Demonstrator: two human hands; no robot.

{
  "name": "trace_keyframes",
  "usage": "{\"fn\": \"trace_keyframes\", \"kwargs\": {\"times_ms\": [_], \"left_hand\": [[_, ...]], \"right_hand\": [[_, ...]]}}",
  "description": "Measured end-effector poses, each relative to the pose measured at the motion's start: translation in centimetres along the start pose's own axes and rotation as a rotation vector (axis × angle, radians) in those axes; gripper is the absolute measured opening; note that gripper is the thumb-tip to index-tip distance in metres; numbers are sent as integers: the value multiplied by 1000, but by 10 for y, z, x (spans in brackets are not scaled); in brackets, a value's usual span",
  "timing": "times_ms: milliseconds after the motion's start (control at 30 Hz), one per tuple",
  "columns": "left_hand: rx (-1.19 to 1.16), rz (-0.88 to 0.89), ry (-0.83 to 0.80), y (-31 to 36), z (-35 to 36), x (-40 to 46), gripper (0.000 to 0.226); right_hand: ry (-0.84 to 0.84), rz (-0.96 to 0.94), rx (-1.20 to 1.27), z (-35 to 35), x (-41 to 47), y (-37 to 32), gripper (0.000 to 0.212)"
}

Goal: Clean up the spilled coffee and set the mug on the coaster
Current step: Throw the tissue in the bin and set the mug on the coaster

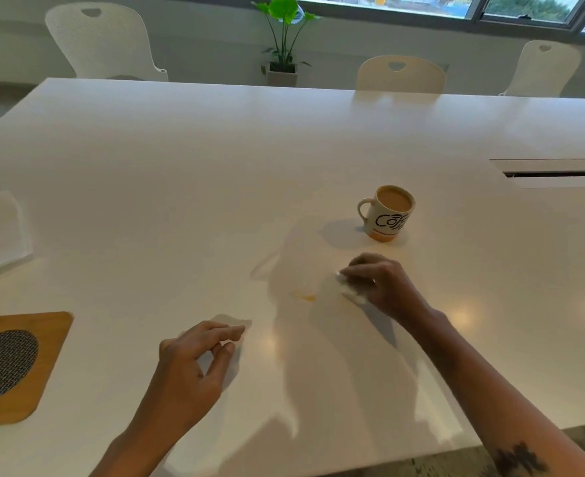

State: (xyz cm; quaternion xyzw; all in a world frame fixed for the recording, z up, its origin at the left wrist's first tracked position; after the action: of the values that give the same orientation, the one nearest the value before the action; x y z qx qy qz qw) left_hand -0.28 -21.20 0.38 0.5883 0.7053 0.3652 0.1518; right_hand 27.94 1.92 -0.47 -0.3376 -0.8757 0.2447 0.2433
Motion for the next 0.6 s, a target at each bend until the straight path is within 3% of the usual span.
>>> {"fn": "trace_keyframes", "kwargs": {"times_ms": [67,133,300,433,500,600], "left_hand": [[-1,-9,3,-2,-1,0,20],[-7,-26,-5,-5,1,1,21],[-75,-36,-11,-8,6,-1,38],[-126,-29,-16,-11,6,-6,46],[-145,-35,-1,-11,4,-7,43],[-171,-52,17,-10,3,-5,36]], "right_hand": [[101,81,-16,14,17,-5,17],[95,68,-9,34,26,-25,15],[-128,-165,-13,71,-3,-71,29],[-311,-298,-21,44,-46,-56,27],[-175,-224,-71,16,-51,-28,21],[113,68,-133,-9,-35,2,16]]}}
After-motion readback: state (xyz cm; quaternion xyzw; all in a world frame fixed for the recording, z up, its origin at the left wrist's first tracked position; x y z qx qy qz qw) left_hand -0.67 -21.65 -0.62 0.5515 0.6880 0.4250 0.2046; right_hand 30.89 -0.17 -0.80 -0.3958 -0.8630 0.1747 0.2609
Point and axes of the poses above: each hand's wrist, its own x-axis towards the middle knuckle, its own z-axis out of the palm, y = z × x, the point moved 2 cm from there along x, towards the middle knuckle, and after that the axes turned 9 degrees about x, right-handed, at the moved point
